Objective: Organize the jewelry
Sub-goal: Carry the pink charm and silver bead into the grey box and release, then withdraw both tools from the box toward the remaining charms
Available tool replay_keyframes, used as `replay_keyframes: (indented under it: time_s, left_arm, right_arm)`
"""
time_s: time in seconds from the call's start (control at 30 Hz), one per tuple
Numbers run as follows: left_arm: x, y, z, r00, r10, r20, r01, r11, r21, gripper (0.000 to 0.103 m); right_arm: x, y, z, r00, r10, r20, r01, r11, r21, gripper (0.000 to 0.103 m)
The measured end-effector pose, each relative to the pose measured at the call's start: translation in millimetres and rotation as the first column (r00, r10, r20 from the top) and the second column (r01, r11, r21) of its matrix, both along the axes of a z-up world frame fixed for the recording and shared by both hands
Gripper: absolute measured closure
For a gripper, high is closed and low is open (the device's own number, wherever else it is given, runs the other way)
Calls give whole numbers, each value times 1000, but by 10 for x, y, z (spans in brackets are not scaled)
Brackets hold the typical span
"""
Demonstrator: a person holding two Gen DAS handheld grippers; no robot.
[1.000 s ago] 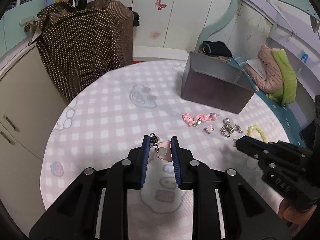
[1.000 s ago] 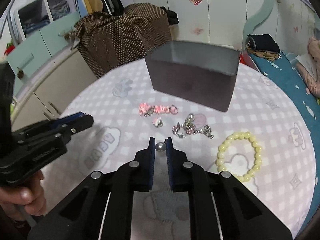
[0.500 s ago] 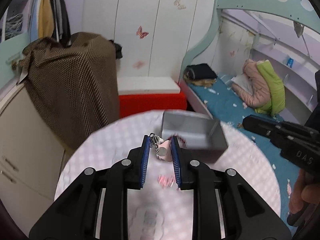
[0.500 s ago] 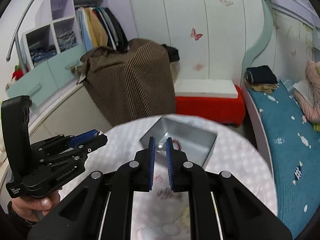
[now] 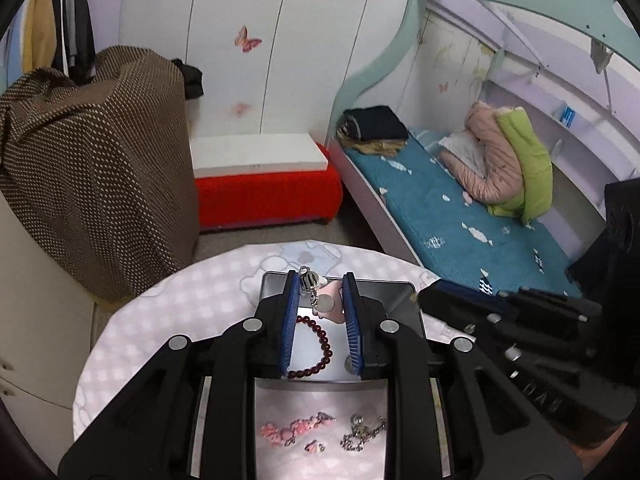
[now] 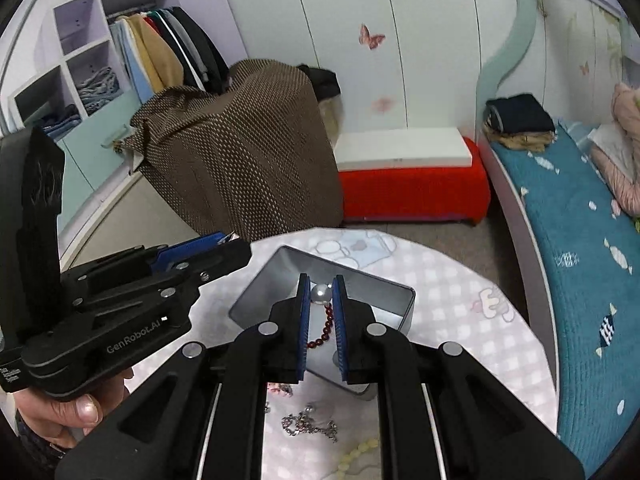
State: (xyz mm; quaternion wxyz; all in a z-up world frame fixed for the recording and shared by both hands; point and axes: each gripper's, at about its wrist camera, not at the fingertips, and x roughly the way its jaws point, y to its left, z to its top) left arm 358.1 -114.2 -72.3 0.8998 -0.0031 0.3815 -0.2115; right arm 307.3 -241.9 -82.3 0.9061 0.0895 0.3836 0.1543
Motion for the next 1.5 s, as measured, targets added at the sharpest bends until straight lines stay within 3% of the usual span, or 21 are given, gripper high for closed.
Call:
replay_keyframes:
  time_s: [0.1, 0.13, 0.17, 0.23, 0.27, 0.33, 0.37, 0.43, 0.47, 0.57, 0.87, 1.23, 1.5]
  left_arm:
    - [108, -33, -95, 999, -7, -37, 8, 1000, 8, 80]
    - [147, -39, -133, 998, -7, -56, 7, 1000, 11, 73]
    - [173, -33, -162, 998, 2, -66, -1, 1000, 19, 67]
    - [178, 20, -173, 998, 36, -52, -35, 999, 26, 38]
    - [174, 46, -163, 998, 51, -39, -50, 998, 28, 34]
    - [141, 125, -145, 997, 71, -19, -70, 997, 22, 15]
    - [122, 159, -124, 996, 84, -5, -83, 996, 19, 11]
    - [64, 244, -74, 993, 114, 26, -114, 993, 20, 10]
    - [35, 289, -53, 991, 127, 32, -127, 992, 22, 10]
    - [-121, 419, 28, 982, 175, 77, -177, 984, 21, 7]
    - [-646, 697, 109, 952, 254, 173, -267, 962, 56, 7]
    - [-1066, 873, -16, 941, 289, 178, -308, 947, 87, 7]
    - [-1258, 954, -202, 942, 300, 149, -316, 944, 99, 7]
  right_arm:
    - [67, -20, -101, 999, -3, -37, 3, 1000, 11, 90]
    - [76, -27, -126, 999, -6, -47, 7, 1000, 14, 89]
    - [93, -39, -156, 998, -9, -61, 10, 1000, 20, 87]
    - [96, -73, -184, 997, -16, -71, 19, 999, 36, 82]
    - [91, -81, -178, 997, -20, -72, 23, 999, 41, 79]
    - [61, -126, -171, 997, -35, -70, 38, 998, 49, 77]
    - [59, -145, -160, 997, -42, -67, 45, 998, 51, 68]
    - [25, -195, -130, 996, -66, -56, 69, 996, 58, 39]
    - [6, -218, -117, 996, -77, -46, 80, 995, 59, 19]
    - [-90, -267, -53, 994, -107, -6, 107, 992, 67, 9]
    - [-456, -277, 109, 984, -160, 83, 159, 987, 26, 8]
    - [-919, -127, 210, 976, -148, 160, 160, 985, -63, 8]
    - [-1091, 41, -143, 992, -86, 92, 99, 985, -143, 8]
